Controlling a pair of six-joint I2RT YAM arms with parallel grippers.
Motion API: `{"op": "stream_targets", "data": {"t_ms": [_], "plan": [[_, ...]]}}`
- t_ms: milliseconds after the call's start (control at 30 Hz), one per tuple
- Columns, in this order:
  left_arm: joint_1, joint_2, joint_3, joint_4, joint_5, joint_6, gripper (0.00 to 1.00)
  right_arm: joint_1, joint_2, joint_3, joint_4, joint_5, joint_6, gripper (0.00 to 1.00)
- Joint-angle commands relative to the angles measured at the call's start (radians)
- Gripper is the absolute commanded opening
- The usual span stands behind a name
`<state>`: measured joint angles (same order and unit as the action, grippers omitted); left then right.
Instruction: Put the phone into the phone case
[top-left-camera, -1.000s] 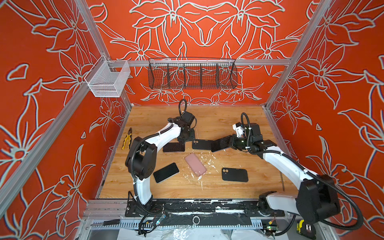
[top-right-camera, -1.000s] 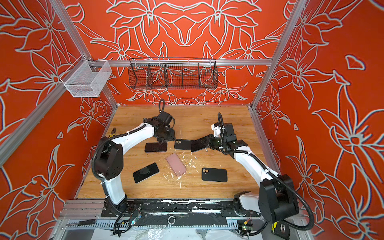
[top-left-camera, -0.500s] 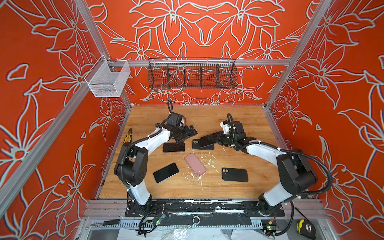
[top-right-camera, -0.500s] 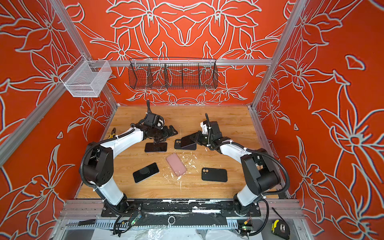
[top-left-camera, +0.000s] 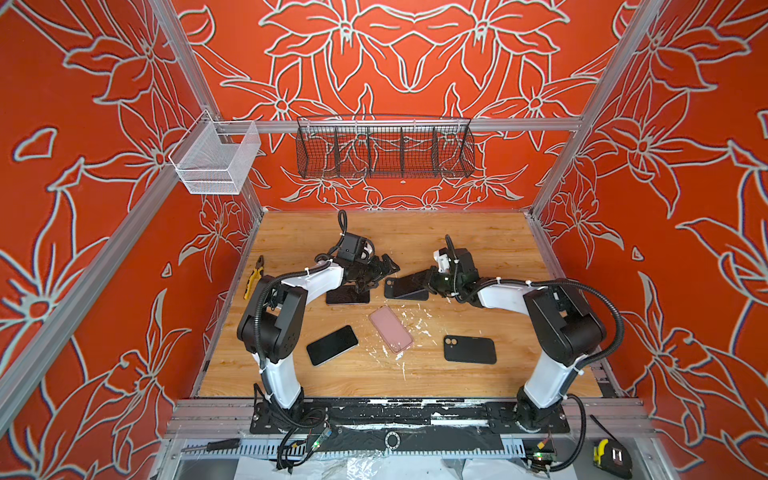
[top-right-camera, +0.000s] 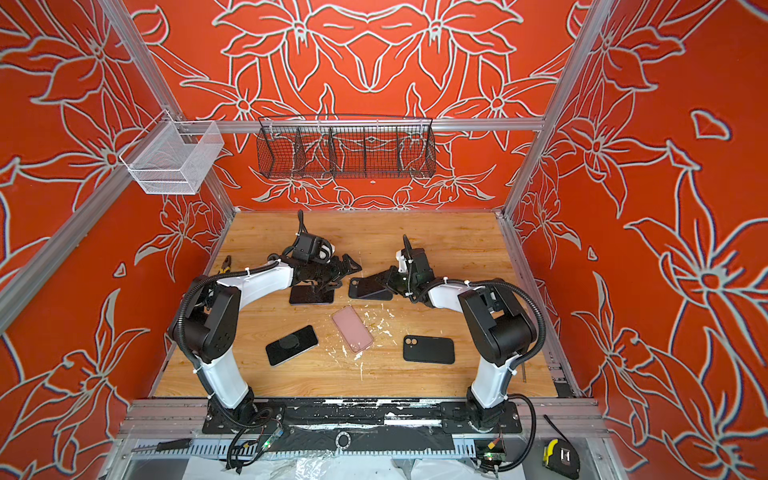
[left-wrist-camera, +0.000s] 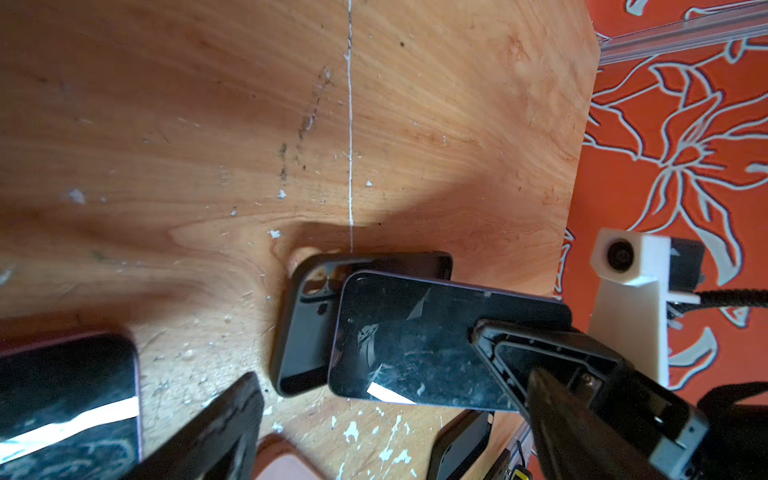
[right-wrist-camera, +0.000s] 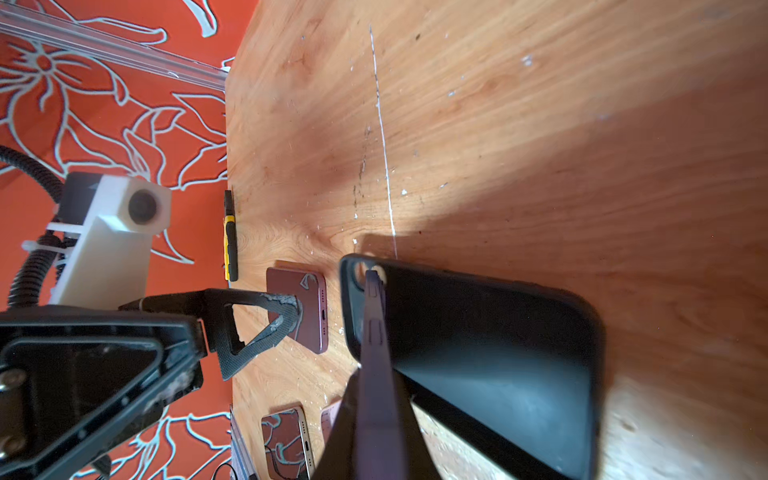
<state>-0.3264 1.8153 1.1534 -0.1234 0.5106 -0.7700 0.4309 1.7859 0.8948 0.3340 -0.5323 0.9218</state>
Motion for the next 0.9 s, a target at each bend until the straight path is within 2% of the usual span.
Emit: {"op": "stream_targets", "data": {"t_ms": [0,300,867], "plan": [[0.006,0.027,-0.012,0.053,0.006,-0.031,0.97,0.016,0.024,0.042,0.063,-0.002,0.029,0.0],[0.006,0.069,-0.035,0.096,0.005,-0.06,0.97,0.022,0.062,0.051,0.066,-0.006,0.029,0.0],[0.007,0.129,-0.037,0.132,-0.004,-0.081,0.97,0.022,0.113,0.023,0.102,-0.106,-0.004,0.0]]}}
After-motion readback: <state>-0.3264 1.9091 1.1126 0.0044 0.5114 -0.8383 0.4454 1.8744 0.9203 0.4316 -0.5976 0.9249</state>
